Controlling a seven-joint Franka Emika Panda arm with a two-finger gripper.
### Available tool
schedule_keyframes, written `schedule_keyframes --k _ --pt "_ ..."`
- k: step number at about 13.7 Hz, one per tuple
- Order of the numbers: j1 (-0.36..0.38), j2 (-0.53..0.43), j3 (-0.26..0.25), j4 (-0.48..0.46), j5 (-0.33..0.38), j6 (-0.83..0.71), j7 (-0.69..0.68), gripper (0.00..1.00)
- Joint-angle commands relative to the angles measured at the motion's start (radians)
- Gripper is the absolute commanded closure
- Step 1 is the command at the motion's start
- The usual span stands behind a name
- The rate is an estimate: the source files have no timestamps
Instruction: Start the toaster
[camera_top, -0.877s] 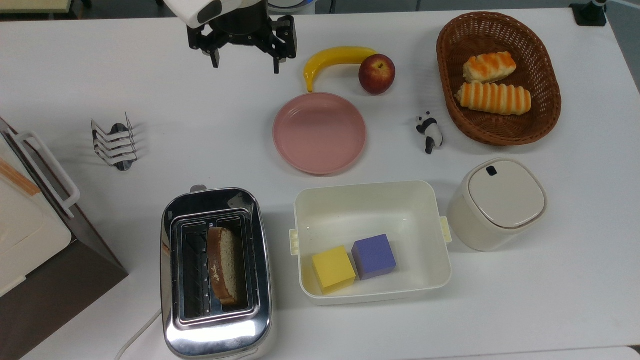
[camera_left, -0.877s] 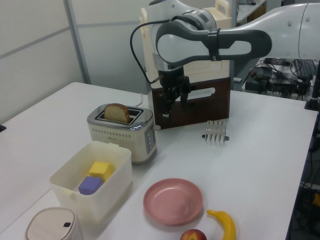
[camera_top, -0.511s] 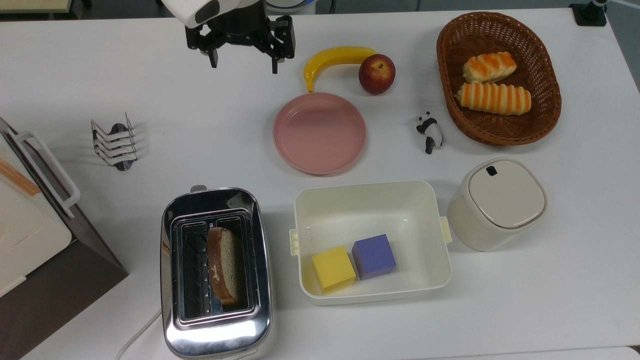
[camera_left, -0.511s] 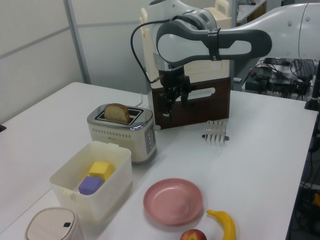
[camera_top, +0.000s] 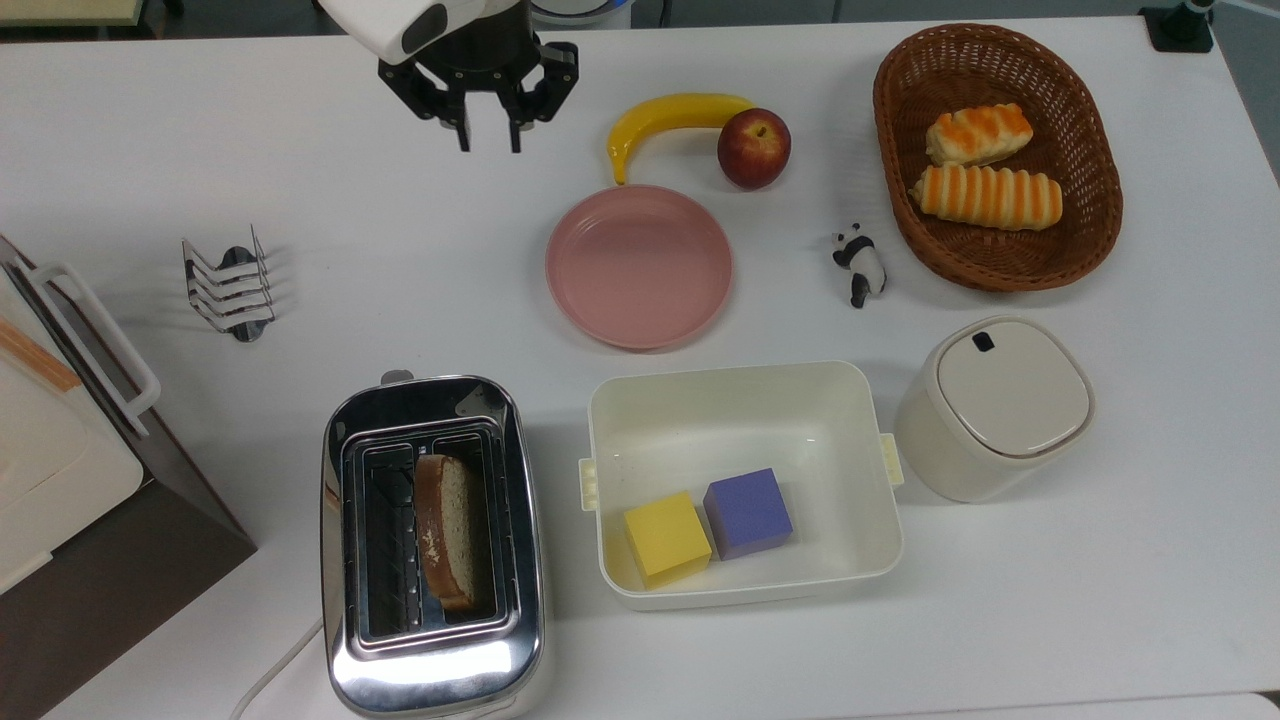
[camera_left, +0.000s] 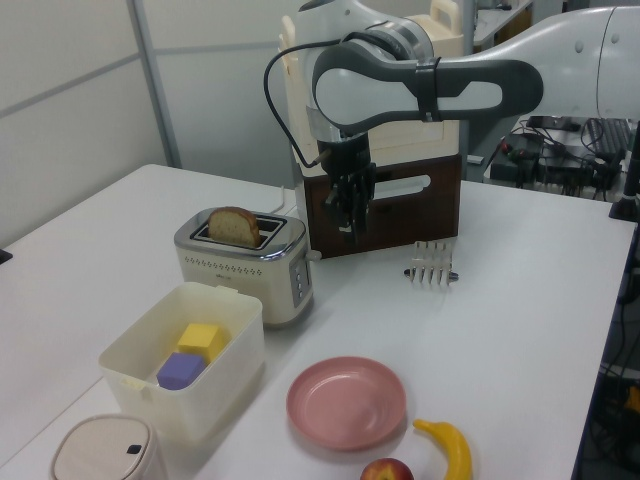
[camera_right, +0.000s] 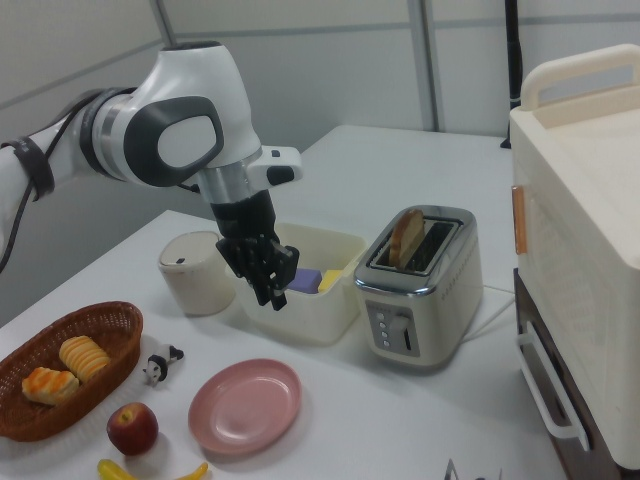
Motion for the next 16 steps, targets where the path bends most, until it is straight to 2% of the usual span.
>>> schedule_keyframes --k 1,4,7,13,16 --pt "0.012 -0.011 -0.009 -0.028 -0.002 0.014 -0.031 1.00" --pt "-0.001 0.023 -0.009 -0.025 -0.002 0.120 -0.083 1.00" --pt "-0.047 0.086 -0.009 -0.022 0.000 0.261 -0.146 1.00" --pt "-0.111 0.175 -0.009 -0.020 -0.002 0.465 -0.154 1.00" --pt "-0.113 0.228 -0.009 -0.022 -0.002 0.531 -0.158 1.00"
